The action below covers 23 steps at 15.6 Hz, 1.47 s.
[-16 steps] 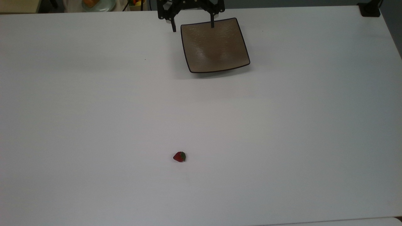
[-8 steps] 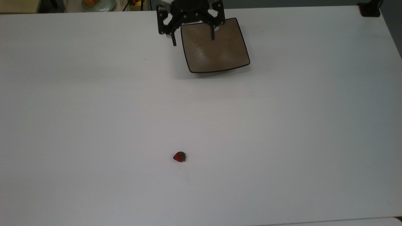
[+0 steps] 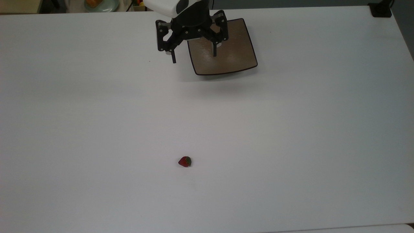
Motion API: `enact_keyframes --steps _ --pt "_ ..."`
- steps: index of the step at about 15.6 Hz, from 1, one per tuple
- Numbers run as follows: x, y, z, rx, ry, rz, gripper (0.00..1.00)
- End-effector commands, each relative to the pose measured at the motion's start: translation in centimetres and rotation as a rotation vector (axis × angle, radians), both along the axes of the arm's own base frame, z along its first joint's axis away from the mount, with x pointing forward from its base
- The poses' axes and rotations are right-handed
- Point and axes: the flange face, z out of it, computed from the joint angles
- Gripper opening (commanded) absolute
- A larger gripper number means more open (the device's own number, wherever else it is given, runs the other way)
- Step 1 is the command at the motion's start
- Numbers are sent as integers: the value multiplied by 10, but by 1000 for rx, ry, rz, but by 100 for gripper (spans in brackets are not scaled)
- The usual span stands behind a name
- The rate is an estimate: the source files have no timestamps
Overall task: Strawberries on a ceramic plate
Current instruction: 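Move the open gripper over the red strawberry and lower it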
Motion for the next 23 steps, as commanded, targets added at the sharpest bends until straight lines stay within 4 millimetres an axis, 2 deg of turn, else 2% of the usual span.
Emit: enact_keyframes --steps 1,3,7,14,19,23 --pt "24 -11 -8 -14 -17 -6 100" --pt "34 -12 -27 -20 2 -15 100" --pt "57 -23 -51 -13 -43 -41 100" --pt "91 -18 -114 8 -130 -87 100" --pt "110 -15 -178 2 -195 -82 100" --pt "118 -13 -215 0 -214 -80 100"
